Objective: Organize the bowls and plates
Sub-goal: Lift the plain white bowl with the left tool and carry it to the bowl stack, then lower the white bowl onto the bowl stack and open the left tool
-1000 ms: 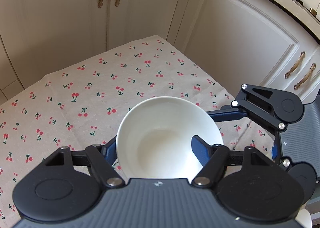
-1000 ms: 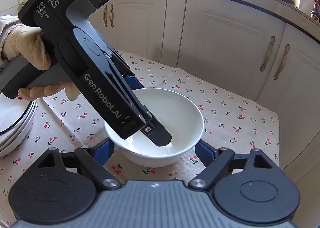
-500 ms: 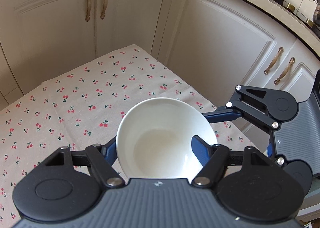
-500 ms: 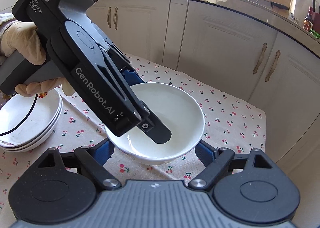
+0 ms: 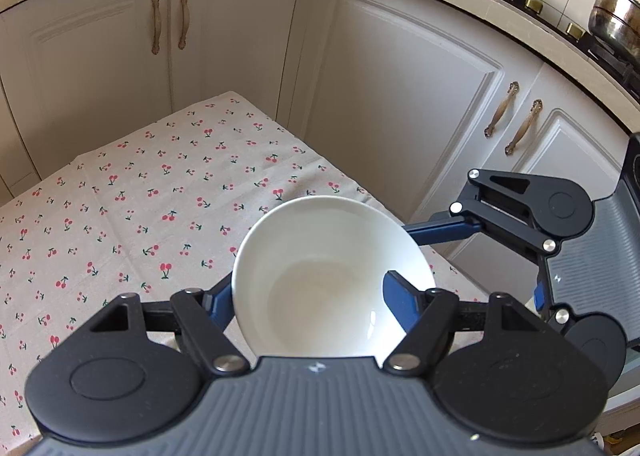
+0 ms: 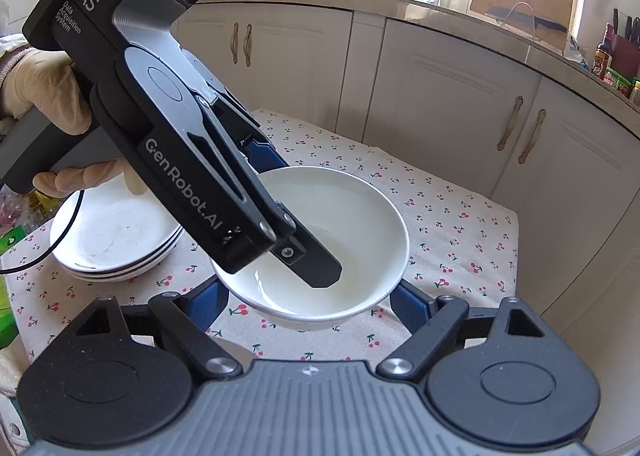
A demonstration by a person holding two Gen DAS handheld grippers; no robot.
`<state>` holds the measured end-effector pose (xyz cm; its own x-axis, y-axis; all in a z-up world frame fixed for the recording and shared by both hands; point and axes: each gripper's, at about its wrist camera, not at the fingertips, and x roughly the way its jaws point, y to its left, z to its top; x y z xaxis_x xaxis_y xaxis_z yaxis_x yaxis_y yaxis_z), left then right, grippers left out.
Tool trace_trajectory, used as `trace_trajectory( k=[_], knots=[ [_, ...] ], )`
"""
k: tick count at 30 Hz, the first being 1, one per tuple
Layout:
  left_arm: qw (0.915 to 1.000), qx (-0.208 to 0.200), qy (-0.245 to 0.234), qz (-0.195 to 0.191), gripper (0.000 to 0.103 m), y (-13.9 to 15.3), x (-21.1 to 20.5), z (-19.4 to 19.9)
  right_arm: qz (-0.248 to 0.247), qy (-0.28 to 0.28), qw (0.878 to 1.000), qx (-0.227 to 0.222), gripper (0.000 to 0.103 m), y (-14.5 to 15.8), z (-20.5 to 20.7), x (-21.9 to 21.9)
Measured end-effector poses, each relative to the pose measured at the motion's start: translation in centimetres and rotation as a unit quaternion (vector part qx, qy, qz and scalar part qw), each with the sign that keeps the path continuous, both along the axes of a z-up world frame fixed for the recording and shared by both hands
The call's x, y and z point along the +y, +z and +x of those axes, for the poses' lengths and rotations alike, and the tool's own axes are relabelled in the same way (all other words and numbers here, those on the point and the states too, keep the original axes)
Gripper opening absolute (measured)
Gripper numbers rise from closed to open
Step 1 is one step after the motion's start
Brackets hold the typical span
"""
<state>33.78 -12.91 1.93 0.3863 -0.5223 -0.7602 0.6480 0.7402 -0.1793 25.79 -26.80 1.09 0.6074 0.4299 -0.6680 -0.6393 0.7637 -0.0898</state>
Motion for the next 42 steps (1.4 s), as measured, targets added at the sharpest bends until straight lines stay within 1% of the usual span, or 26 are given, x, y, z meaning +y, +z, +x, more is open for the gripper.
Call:
trace_trajectory(
  k=[12, 18, 22, 27, 33, 42],
  knots=[
    [0.9999, -0.005, -0.009, -0.004, 0.074, 1.3, -0.9, -5.1, -0.008, -0.007, 1.000, -0.002, 0.091, 1.3, -5.0, -0.6],
    [0.9999, 0.003, -0.014, -0.005, 0.074, 0.8, -1.3, -6.7, -0.007, -0.010, 1.000, 0.008, 0.091, 1.2, -6.9, -1.1],
    [0.9997, 0.013, -0.015, -0.010, 0.074, 0.0, -1.5, -7.5, -0.010, -0.014, 1.000, 0.015, 0.091, 0.7, -7.8, -1.3],
    [0.9995, 0.021, -0.022, -0.006, 0.074, -1.0, -1.9, -8.3, -0.011, -0.017, 0.999, 0.029, 0.091, -0.1, -8.8, -1.5],
    [0.9993, 0.030, -0.024, -0.001, 0.074, -2.0, -2.1, -8.6, -0.008, -0.021, 0.999, 0.044, 0.091, -1.1, -9.1, -1.7],
    [0.9990, 0.034, -0.028, 0.005, 0.074, -2.7, -2.3, -8.6, 0.000, -0.023, 0.998, 0.059, 0.091, -1.8, -9.1, -1.8]
  ],
)
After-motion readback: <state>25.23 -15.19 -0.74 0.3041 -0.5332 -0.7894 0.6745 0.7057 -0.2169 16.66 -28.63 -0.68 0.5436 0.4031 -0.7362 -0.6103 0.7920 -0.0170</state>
